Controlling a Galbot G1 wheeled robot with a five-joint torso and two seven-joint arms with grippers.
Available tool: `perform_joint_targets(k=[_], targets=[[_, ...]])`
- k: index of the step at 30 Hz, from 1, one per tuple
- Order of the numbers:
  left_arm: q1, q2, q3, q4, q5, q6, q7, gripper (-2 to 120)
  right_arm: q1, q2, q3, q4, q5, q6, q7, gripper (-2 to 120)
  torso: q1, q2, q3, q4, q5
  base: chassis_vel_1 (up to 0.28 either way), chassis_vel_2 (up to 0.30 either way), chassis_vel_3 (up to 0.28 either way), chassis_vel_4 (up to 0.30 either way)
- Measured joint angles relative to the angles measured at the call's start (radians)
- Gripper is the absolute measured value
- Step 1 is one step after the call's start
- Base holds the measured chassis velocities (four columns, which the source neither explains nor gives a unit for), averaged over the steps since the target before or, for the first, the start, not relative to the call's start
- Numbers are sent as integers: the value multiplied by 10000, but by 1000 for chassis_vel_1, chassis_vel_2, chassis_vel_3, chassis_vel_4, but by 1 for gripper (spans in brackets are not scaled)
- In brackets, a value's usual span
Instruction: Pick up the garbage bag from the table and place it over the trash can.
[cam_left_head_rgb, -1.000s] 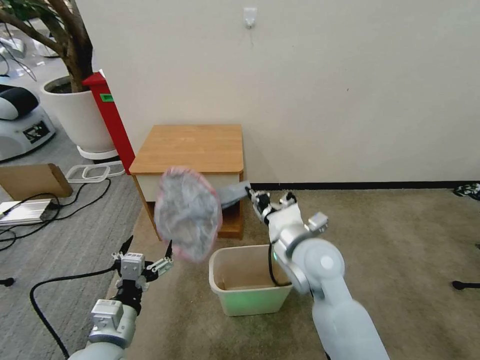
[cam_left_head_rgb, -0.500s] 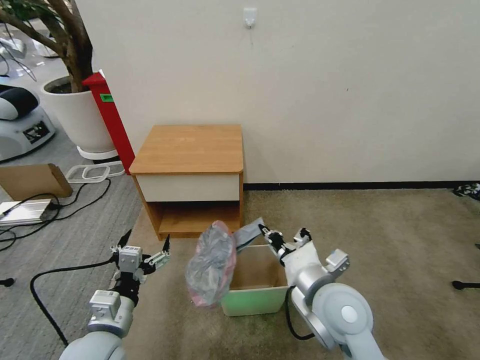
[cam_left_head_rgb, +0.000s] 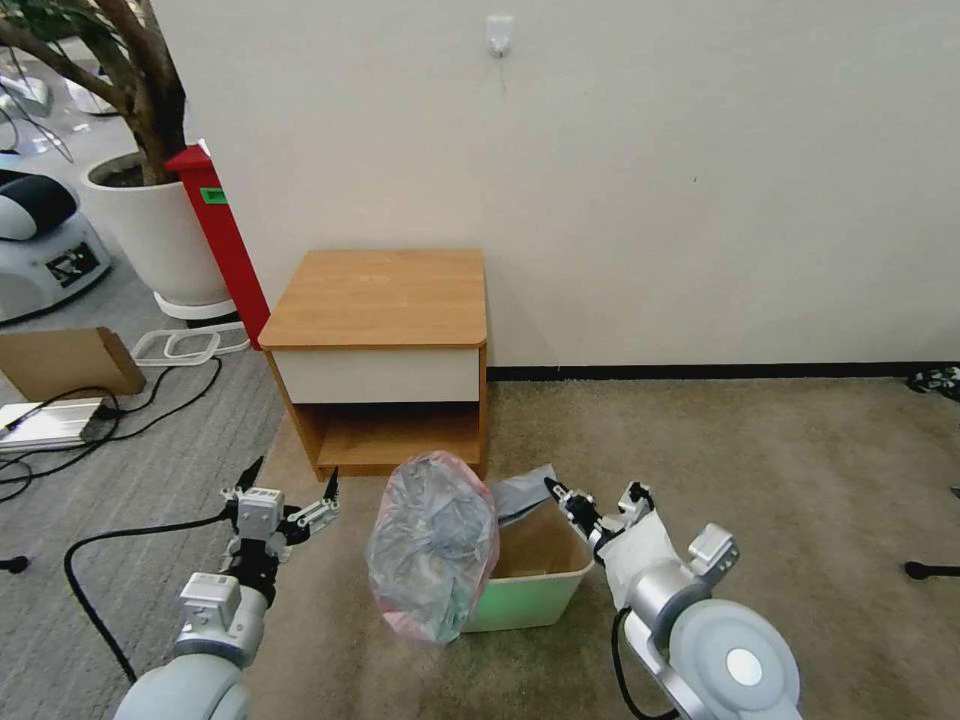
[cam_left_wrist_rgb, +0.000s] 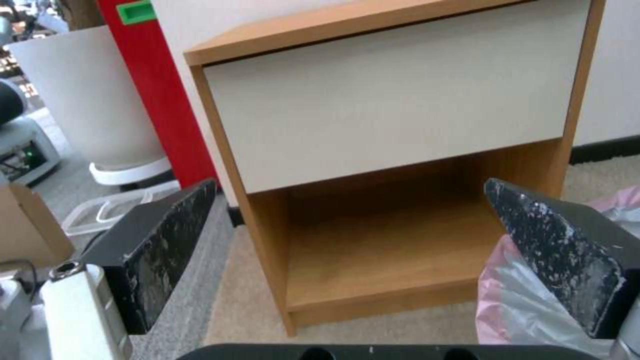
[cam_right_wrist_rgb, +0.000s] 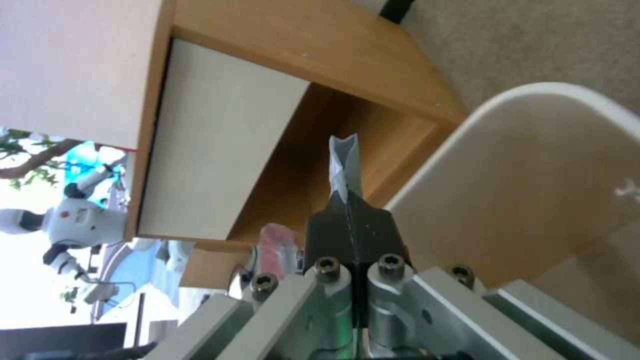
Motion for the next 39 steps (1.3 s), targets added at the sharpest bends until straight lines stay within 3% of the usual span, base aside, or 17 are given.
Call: perform_joint_targets(k=[4,8,18,28,31,39], targets=[[2,-8,-1,2,-1,8,0,100,-203,-9,70,-14,-433,14,-137,0,0,0,0,0,0,0,0,0,0],[-1,-49,-1,35,-1,9,-6,100,-348,-67,135,-19,-773,-18,-212,10,0,0,0,0,0,0,0,0,0],[-3,-136,6,35,13,-5,-18,100,-662,-160,523,214,-793,-253,-213,52,0,0,0,0,1,0,0,0,0],[125,-190,367,-135,11,6,-21,100,-854,15,925,463,-945,-217,-227,82,0,0,0,1,0,0,0,0,0],[121,-21,949,-586,-456,416,-147,100,-914,139,976,481,-1189,-179,-302,97,0,0,0,1,0,0,0,0,0],[-9,522,1436,-1878,-807,1214,-209,100,-971,270,1003,340,-1316,-155,-443,100,0,0,0,0,1,0,0,0,0]])
